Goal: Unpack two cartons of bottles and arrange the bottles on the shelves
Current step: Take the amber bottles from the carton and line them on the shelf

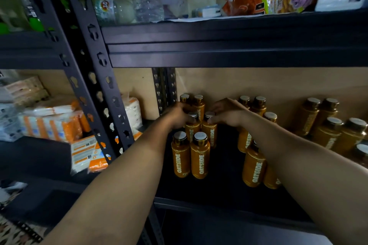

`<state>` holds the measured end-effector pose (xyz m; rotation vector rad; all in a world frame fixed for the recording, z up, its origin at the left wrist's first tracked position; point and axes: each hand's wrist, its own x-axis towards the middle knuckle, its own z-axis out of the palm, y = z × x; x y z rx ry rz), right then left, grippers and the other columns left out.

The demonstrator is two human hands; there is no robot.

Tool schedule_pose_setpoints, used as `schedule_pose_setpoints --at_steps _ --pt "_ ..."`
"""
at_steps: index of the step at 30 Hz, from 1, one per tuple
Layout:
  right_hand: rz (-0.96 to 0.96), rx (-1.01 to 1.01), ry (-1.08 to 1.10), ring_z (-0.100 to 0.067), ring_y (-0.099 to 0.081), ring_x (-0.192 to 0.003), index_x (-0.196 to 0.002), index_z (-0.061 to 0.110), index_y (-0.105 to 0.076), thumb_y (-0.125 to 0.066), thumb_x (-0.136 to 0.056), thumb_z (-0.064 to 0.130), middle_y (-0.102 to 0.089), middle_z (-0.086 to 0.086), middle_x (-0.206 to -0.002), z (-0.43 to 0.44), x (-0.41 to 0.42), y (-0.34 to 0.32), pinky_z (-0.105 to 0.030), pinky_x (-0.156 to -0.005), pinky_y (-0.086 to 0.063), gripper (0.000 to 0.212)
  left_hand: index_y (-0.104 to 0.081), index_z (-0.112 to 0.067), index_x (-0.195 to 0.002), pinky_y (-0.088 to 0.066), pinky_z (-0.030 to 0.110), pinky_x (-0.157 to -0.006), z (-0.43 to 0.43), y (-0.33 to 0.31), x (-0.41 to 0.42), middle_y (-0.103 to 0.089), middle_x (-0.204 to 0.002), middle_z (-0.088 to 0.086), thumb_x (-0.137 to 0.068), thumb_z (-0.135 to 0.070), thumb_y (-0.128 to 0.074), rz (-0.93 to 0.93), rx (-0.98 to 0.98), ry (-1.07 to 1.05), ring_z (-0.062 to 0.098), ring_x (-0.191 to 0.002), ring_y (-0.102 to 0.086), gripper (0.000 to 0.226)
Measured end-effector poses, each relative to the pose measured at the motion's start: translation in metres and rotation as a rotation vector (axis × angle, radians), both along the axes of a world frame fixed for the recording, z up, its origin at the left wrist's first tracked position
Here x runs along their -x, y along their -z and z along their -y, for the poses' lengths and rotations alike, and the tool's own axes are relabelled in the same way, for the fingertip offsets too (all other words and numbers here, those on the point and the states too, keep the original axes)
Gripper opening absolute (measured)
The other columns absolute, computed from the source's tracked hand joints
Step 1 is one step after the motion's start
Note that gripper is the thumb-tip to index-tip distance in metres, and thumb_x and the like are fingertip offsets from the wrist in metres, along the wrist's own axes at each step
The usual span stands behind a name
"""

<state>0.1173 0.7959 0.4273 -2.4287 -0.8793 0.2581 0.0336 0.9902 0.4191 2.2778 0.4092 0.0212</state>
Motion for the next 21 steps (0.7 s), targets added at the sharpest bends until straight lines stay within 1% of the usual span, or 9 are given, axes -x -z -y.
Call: schedule_pose_setpoints --at_steps 2,3,5,7,11,13,18,19,21 --pt "-0.022 -0.024 0.003 -0.008 -0.058 -0.109 -0.134 0.022 -0.063 -0.081 -0.084 0.033 -0.068 0.005 -0.129 -0.004 0.001 0.002 -0.026 -0.09 -0.041 0.055 -0.053 -0.028 -0.14 -0.047 0.038 -0.095 -0.001 0.001 0.007 -0.057 -0.137 -0.001 -0.088 -0.021 -0.075 0.022 -0.001 -0.031 0.022 -0.123 -0.054 0.056" --pt "-0.031 -0.031 0.001 -0.008 -0.058 -0.109 -0.134 0.021 -0.063 -0.082 -0.084 0.032 -0.068 0.003 -0.13 -0.006 0.002 0.003 -0.026 -0.09 -0.041 0.055 -0.054 -0.028 -0.14 -0.047 0.037 -0.094 -0.002 0.002 0.009 -0.057 -0.135 -0.002 -0.089 -0.021 -0.075 0.042 0.003 -0.047 0.023 -0.124 -0.054 0.055" --pt "-0.045 -0.044 0.001 -0.008 -0.057 -0.109 -0.132 0.021 -0.064 -0.083 -0.083 0.031 -0.068 0.002 -0.13 -0.009 0.003 0.005 -0.025 -0.092 -0.041 0.053 -0.056 -0.029 -0.139 -0.047 0.036 -0.093 -0.005 0.006 0.013 -0.058 -0.139 0.0 -0.089 -0.02 -0.074 0.079 0.016 -0.05 0.023 -0.124 -0.054 0.053" --pt "-0.054 -0.057 0.009 -0.01 -0.059 -0.113 -0.132 0.021 -0.064 -0.083 -0.083 0.031 -0.068 0.002 -0.131 -0.012 0.003 0.006 -0.026 -0.094 -0.042 0.053 -0.058 -0.029 -0.138 -0.048 0.033 -0.09 -0.006 0.008 0.016 -0.06 -0.139 0.001 -0.09 -0.019 -0.073 0.1 0.06 -0.046 0.021 -0.121 -0.056 0.052" --pt "-0.075 -0.074 0.016 -0.014 -0.059 -0.12 -0.134 0.021 -0.062 -0.082 -0.084 0.031 -0.067 0.002 -0.132 -0.017 0.003 0.007 -0.026 -0.095 -0.041 0.054 -0.059 -0.028 -0.137 -0.044 0.021 -0.069 -0.008 0.009 0.017 -0.063 -0.135 0.0 -0.09 -0.018 -0.073 0.118 0.129 -0.059 0.014 -0.106 -0.057 0.05" --pt "-0.08 -0.083 0.022 -0.014 -0.059 -0.121 -0.133 0.021 -0.063 -0.082 -0.084 0.031 -0.067 0.002 -0.132 -0.019 0.002 0.008 -0.026 -0.094 -0.041 0.054 -0.059 -0.027 -0.137 -0.042 0.02 -0.066 -0.008 0.009 0.018 -0.063 -0.135 0.001 -0.09 -0.018 -0.073 0.123 0.139 -0.072 0.014 -0.107 -0.057 0.051" --pt "-0.072 -0.088 0.012 -0.012 -0.06 -0.118 -0.129 0.024 -0.064 -0.082 -0.083 0.033 -0.068 0.004 -0.129 -0.021 -0.001 0.009 -0.027 -0.094 -0.041 0.05 -0.056 -0.028 -0.14 -0.041 0.021 -0.068 -0.008 0.011 0.019 -0.058 -0.139 0.002 -0.09 -0.021 -0.073 0.132 0.123 -0.09 0.015 -0.114 -0.054 0.053" --pt "-0.076 -0.089 0.007 -0.011 -0.059 -0.115 -0.128 0.024 -0.064 -0.082 -0.083 0.033 -0.068 0.004 -0.129 -0.021 -0.002 0.009 -0.027 -0.093 -0.041 0.049 -0.056 -0.029 -0.14 -0.043 0.022 -0.071 -0.008 0.011 0.019 -0.058 -0.14 0.002 -0.09 -0.021 -0.073 0.136 0.122 -0.09 0.016 -0.115 -0.055 0.053" --pt "-0.086 -0.091 -0.002 -0.008 -0.057 -0.109 -0.127 0.023 -0.065 -0.082 -0.084 0.032 -0.068 0.004 -0.128 -0.02 -0.002 0.009 -0.025 -0.091 -0.04 0.048 -0.058 -0.03 -0.138 -0.048 0.027 -0.083 -0.009 0.012 0.018 -0.059 -0.14 0.001 -0.089 -0.022 -0.075 0.149 0.123 -0.091 0.017 -0.117 -0.056 0.053"
